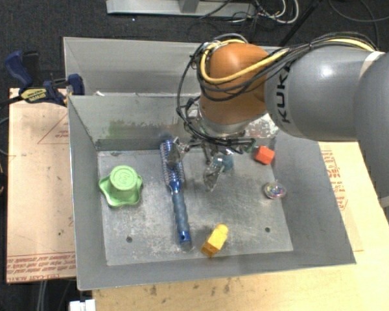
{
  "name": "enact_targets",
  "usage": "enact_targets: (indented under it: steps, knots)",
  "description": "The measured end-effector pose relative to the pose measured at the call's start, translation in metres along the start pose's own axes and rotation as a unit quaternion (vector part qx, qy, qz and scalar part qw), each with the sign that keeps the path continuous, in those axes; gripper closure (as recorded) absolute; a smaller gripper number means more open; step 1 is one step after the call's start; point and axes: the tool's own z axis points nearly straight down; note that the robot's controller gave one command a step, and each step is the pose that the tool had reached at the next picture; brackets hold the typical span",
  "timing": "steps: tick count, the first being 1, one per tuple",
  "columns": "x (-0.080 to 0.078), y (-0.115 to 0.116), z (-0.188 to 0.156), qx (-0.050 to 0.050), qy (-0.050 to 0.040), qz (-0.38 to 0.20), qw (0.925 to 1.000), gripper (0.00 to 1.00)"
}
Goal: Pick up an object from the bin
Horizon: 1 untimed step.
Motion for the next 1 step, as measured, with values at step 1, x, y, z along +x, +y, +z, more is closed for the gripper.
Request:
enact_targets:
  steps: [1]
  knots:
    - [-0.0199,-0.0085,-0.0213,0.000,0.0010,-0.116,0.9932,0.00]
